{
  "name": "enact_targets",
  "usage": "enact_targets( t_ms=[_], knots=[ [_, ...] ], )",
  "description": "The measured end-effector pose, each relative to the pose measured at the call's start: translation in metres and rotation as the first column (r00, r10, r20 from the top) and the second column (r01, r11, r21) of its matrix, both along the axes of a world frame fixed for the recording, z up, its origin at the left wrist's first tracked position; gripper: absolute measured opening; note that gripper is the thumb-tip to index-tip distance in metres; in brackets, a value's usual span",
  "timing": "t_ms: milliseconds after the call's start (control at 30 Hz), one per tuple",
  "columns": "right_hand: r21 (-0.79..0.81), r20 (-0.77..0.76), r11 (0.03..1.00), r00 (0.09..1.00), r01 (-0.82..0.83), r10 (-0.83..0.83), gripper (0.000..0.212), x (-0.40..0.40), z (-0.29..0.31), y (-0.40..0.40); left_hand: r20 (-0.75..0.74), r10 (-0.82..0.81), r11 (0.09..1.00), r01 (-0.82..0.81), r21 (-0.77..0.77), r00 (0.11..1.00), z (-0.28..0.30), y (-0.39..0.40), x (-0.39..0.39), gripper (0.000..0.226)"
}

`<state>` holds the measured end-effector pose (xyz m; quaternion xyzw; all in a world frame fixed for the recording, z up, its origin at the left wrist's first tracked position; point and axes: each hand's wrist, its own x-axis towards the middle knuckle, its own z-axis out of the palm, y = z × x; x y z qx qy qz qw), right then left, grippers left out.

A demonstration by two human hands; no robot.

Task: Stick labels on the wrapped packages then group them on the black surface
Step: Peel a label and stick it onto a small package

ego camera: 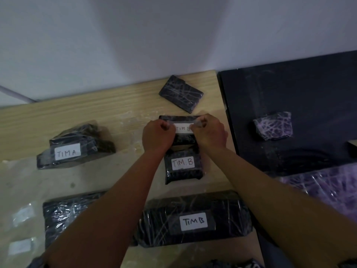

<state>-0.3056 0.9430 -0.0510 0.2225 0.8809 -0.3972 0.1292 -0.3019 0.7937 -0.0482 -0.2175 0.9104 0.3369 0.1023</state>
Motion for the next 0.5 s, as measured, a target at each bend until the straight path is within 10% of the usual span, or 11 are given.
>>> enact_targets(
  t_ms=[367, 500],
  knots=[
    [-0.021, -0.038, 0.998, 0.997, 0.059, -0.060, 0.043, 0.011, -0.011, 0.000, -0.066, 0.076, 0.996, -0.078, -0.031, 0.995, -0.009, 0.004, 0.011, 0.016],
    [-0.121, -0.077, 0.992, 0.996, 0.042, -0.051, 0.023, 0.004, -0.010, -0.004, -0.075, 0.186, 0.982, -0.183, 0.052, 0.980, -0.012, 0.000, 0.014, 0.034]
  ],
)
